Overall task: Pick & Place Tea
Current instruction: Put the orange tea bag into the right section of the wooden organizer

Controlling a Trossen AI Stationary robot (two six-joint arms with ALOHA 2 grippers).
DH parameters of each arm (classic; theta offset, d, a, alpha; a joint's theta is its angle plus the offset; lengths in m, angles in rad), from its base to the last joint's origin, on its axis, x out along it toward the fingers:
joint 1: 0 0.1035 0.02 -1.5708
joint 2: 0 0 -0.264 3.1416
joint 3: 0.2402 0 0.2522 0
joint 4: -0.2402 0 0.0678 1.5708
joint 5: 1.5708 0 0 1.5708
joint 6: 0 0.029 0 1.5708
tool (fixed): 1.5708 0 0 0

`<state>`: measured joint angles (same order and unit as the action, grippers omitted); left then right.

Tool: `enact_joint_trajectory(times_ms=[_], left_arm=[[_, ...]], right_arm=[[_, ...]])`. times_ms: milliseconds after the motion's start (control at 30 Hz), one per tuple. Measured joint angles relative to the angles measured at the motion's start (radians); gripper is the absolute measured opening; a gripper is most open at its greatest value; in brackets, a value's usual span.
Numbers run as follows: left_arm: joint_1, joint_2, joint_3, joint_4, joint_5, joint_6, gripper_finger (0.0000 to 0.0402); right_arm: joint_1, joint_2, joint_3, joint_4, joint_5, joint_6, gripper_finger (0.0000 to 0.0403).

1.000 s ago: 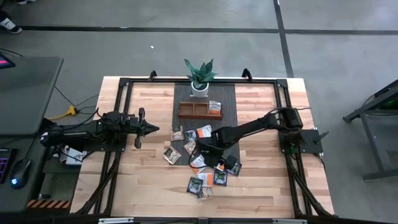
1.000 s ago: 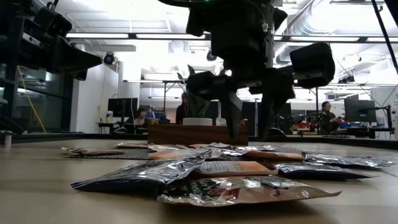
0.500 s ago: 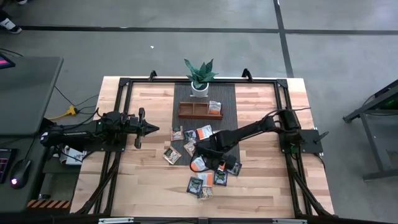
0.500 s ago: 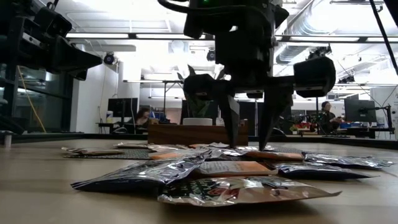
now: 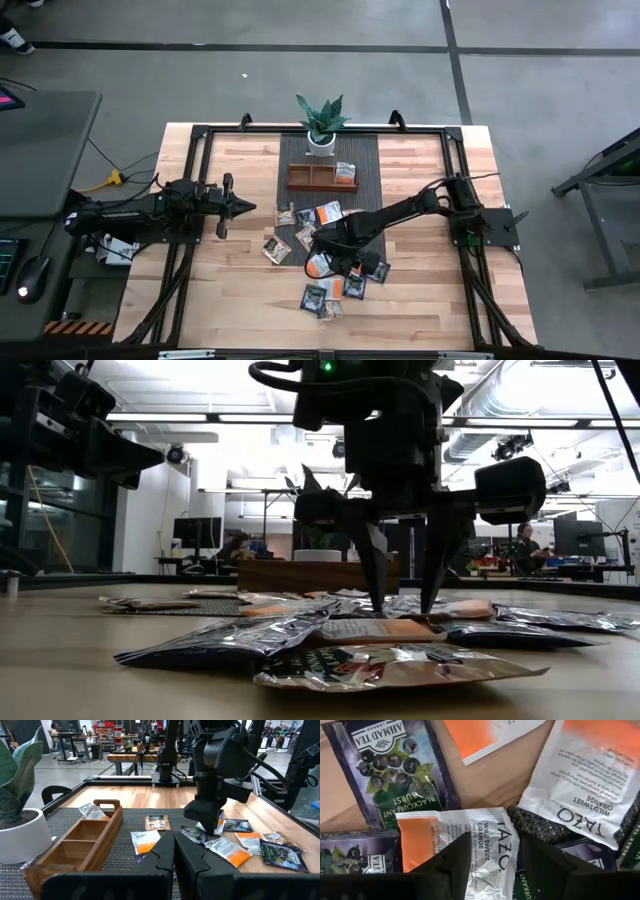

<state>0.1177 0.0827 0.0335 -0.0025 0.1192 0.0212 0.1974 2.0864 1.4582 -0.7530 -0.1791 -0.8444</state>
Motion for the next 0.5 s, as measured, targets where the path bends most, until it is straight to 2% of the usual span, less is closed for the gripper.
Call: enact_joint_trajectory(times_ms=[500], left_arm=[[0.000, 0.000, 0.000, 0.000, 0.000, 0.000, 0.0001]], right_arm=[[0.000, 0.002, 0.000, 0.009, -0.002, 0.017, 0.0084]])
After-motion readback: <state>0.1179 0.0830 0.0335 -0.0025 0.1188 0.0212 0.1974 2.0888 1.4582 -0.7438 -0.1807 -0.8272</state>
